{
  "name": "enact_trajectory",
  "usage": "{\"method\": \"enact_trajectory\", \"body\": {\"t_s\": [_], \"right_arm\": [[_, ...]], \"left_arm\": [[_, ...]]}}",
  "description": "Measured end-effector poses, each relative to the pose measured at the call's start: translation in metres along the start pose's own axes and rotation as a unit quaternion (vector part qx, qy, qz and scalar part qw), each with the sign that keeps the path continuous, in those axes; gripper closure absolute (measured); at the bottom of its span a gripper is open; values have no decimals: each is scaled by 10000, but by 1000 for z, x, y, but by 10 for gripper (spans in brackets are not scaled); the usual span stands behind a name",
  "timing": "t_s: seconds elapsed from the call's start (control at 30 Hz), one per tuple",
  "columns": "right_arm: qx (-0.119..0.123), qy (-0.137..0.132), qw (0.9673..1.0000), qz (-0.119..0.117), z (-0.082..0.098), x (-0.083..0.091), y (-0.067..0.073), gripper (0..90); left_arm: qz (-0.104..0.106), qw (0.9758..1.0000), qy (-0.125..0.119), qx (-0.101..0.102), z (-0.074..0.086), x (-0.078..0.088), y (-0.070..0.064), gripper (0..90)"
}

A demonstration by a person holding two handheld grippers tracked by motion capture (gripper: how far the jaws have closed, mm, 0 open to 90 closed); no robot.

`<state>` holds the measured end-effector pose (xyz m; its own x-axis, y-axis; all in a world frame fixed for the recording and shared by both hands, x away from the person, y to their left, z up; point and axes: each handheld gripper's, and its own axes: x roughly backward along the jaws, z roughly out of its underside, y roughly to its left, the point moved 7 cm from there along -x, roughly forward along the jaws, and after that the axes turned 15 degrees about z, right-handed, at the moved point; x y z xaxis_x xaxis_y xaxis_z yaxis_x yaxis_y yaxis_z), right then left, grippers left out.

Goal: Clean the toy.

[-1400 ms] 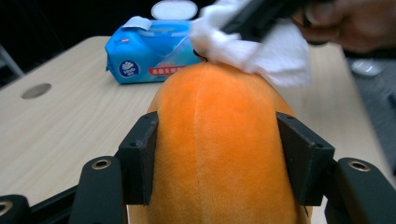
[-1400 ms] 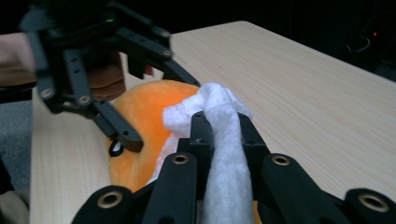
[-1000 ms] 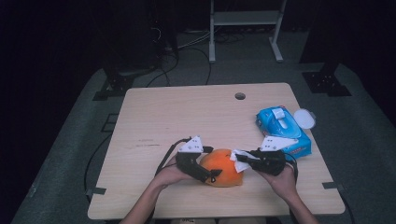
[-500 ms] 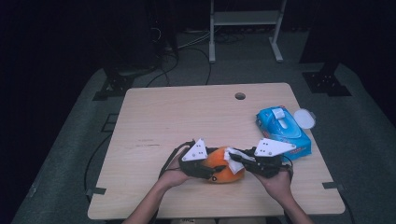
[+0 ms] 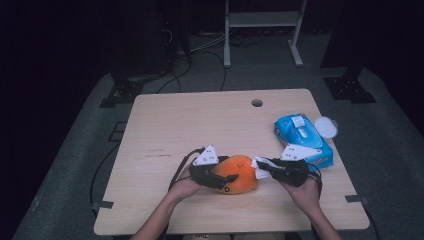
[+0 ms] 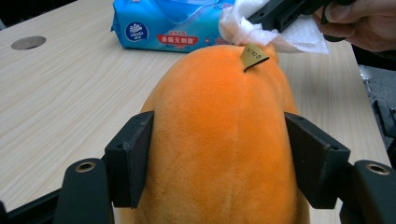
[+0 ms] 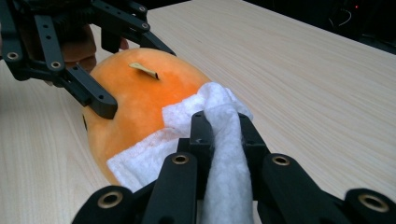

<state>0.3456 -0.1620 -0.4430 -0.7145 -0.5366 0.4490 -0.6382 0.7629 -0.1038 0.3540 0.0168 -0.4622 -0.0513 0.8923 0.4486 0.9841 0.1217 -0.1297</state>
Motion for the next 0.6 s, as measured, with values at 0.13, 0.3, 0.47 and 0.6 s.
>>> {"method": "enact_trajectory", "body": {"t_s": [0.13, 0.3, 0.47, 0.6], "right_arm": [[116, -79, 9999, -6, -6, -2, 9, 801], [157, -204, 9997, 15, -11, -1, 16, 803], [168, -348, 9988, -285, -19, -3, 32, 803], [366, -422, 9978, -346, -23, -4, 43, 803]], "left_arm": [[-25, 10000, 34, -4, 0, -1, -1, 291], [-46, 10000, 66, -34, -2, -4, -2, 289], [-110, 9995, 173, -220, -7, -14, -8, 284], [-115, 9996, 173, -202, -7, -14, -8, 286]]}}
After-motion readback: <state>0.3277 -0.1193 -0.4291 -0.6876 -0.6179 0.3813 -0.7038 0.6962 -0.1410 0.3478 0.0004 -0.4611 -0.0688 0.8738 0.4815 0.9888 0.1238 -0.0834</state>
